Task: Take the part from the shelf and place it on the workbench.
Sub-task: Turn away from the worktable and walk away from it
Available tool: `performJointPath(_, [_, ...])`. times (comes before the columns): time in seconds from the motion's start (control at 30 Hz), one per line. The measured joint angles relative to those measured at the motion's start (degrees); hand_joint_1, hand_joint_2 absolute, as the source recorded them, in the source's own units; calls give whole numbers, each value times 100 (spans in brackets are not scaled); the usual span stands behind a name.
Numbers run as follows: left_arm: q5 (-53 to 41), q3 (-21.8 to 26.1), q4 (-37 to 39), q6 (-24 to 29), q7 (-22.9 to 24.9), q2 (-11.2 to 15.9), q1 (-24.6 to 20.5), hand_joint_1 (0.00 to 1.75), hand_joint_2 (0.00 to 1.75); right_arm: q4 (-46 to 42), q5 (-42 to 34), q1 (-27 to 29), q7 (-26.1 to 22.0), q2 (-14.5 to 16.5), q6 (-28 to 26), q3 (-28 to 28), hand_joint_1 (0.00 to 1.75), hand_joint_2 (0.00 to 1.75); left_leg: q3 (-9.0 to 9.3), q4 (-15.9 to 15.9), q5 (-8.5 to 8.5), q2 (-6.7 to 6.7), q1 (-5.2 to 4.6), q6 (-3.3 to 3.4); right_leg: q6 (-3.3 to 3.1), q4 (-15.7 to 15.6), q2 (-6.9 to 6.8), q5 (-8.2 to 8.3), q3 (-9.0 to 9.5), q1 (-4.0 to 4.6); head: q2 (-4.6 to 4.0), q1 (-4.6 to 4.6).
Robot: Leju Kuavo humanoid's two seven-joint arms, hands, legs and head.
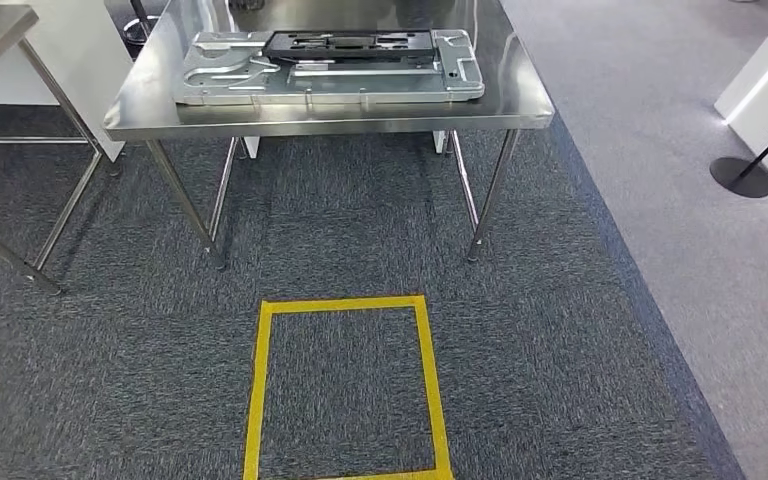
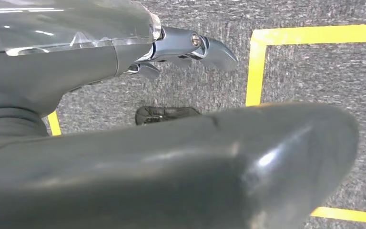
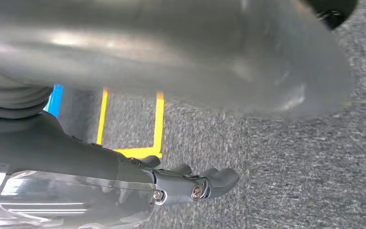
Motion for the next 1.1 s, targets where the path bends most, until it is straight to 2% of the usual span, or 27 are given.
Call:
performJointPath(0.07, [-8, 0, 0, -10, -11, -2, 1, 0, 0, -1, -33, -5, -1, -9, 41, -47, 0, 175, -19, -40, 32, 4, 25, 74, 69, 104, 14, -71, -50, -6, 0, 0])
performJointPath(0.1, [-11, 0, 0, -15, -15, -3, -3, 0, 0, -2, -46, -5, -2, -14, 55, -70, 0, 175, -35, -57, 58, 7, 38, 112, 106, 295, 26, -201, -141, -13, 0, 0])
performJointPath(0.17, [-11, 3, 0, -15, -5, -4, -7, 0, 0, -2, -83, -1, -3, -20, 68, -114, 0, 175, -86, -62, 93, 14, 37, 165, 175, 995, 48, -600, -481, -48, 0, 0])
performJointPath(0.2, [-8, 9, 0, 2, 20, -3, -7, 0, 44, -2, -103, 2, 3, -22, 69, -132, 0, 175, -114, -58, 103, 16, 33, 178, 208, 1384, 52, -767, -668, -73, 0, 0])
performJointPath(0.23, [-3, 22, 0, 25, 51, -3, -6, 0, 87, -2, -119, 6, 11, -23, 69, -149, 0, 175, -134, -53, 112, 18, 31, 186, 243, 1638, 54, -835, -787, -102, 0, 0])
performJointPath(0.27, [3, 40, 0, 55, 86, -2, -5, 0, 131, -2, -134, 12, 16, -23, 68, -162, 0, 131, -146, -45, 117, 17, 32, 187, 278, 1685, 54, -786, -802, -136, 0, 0])
performJointPath(0.3, [9, 60, 0, 87, 115, -2, -5, 0, 175, -2, -146, 15, 14, -25, 67, -175, 0, 87, -153, -32, 118, 15, 37, 184, 314, 1483, 53, -624, -691, -174, 0, 0])
performJointPath(0.37, [19, 91, 0, 134, 145, -1, -7, 0, 175, -2, -183, 15, -25, -30, 63, -199, 0, 0, -161, 15, 107, 8, 42, 160, 377, 649, 53, -233, -261, -243, 0, 0])
performJointPath(0.4, [24, 101, 0, 152, 153, 3, -10, 0, 175, -1, -204, 10, -49, -32, 62, -211, 0, 0, -174, 50, 93, 3, 32, 131, 368, 294, 66, -96, -95, -255, 0, -1])
performJointPath(0.43, [33, 111, 0, 163, 157, 9, -15, 0, 175, -1, -223, 5, -67, -32, 62, -223, 0, 0, -188, 77, 83, 1, 18, 103, 346, 89, 76, -47, -6, -255, 0, -1])
performJointPath(0.5, [63, 134, 0, 172, 152, 18, -21, 0, 175, 0, -245, 4, -83, -32, 63, -249, 0, 87, -209, 101, 80, -3, -1, 55, 275, 24, 96, -38, -3, -225, 0, -2])
performJointPath(0.57, [104, 162, 0, 179, 144, 21, -22, 0, 175, 0, -250, 10, -100, -34, 62, -271, 0, 175, -212, 88, 99, -5, 10, 29, 255, 33, 93, -42, -12, -203, 0, -1])
performJointPath(0.73, [235, 225, -1, 210, 140, 34, -7, 0, 175, -1, -285, 22, -150, -39, 44, -227, 0, 175, -213, 70, 123, -6, 40, -11, 216, 42, 94, -32, -26, -171, 0, 0])
performJointPath(0.9, [577, -25, -14, 269, 244, 57, 83, 0, 175, -25, -772, 92, -140, -63, 10, 267, 0, 175, -218, 68, 129, -7, 44, -21, 207, 53, 94, -32, -35, -168, 0, 0])
performJointPath(1.03, [898, -334, -57, 333, 370, 68, 151, 0, 0, -77, -1269, 168, -89, -109, -37, 726, 0, 0, -222, 70, 129, -6, 44, -22, 204, 53, 94, -30, -37, -170, 0, 0])
performJointPath(1.1, [1056, -504, -86, 361, 432, 75, 187, 0, 0, -106, -1512, 208, -65, -135, -47, 968, 0, 0, -224, 71, 130, -6, 43, -22, 204, 53, 94, -30, -38, -171, 0, 0])
